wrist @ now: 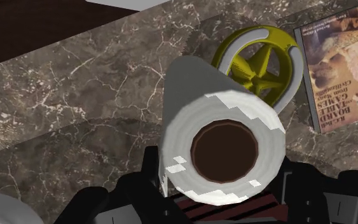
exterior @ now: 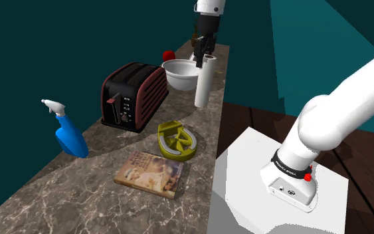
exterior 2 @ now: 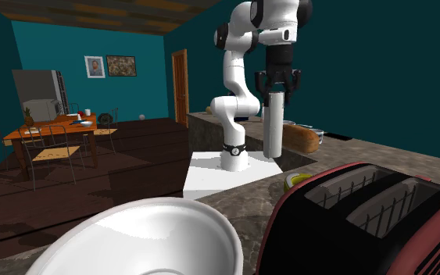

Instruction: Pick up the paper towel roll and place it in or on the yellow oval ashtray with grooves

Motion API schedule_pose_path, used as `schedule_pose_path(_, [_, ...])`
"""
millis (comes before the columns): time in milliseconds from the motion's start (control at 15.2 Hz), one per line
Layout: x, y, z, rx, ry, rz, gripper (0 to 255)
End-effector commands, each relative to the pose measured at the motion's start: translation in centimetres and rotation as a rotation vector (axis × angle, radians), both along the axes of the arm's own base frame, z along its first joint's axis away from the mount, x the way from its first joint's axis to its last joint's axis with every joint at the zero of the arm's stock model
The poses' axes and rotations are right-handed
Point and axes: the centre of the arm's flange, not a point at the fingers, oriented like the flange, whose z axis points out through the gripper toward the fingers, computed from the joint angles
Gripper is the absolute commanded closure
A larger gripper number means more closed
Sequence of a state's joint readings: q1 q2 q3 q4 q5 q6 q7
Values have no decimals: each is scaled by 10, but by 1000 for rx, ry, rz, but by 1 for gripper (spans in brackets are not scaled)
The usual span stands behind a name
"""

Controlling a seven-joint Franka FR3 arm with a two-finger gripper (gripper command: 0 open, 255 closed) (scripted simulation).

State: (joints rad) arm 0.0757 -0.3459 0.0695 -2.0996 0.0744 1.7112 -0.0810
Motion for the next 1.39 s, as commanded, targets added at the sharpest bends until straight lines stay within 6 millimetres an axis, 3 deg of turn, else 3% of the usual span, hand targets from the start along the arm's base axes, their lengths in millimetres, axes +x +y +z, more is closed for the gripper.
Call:
schedule_pose_path(0, [0,28,8,0,1,-1,255])
schedule_pose_path(594, [-2,139,45,0,1,-1,255])
schedule_pose_path(1320, [-2,139,-13,0,1,-1,255])
